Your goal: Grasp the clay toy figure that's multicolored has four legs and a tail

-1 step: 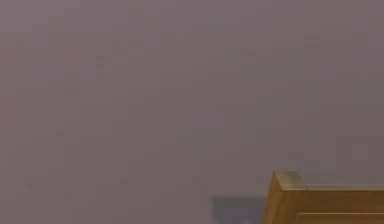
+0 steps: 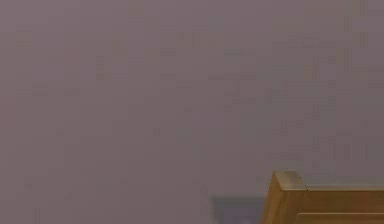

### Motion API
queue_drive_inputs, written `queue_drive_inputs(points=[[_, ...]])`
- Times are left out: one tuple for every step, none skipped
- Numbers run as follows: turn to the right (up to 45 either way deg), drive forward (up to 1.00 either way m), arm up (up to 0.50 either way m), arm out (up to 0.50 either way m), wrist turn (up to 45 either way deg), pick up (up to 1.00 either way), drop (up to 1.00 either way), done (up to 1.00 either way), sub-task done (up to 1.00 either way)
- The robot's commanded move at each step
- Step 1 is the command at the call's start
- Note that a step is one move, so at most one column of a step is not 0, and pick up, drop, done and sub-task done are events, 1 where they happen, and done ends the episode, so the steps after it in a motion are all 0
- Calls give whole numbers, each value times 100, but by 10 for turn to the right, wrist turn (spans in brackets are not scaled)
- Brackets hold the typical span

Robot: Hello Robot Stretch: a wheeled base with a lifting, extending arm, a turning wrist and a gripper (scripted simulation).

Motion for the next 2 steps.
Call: queue_drive_inputs(points=[[0, 0, 24, 0, 0, 0, 0, 0, 0], [0, 0, 0, 38, 0, 0, 0, 0, 0]])
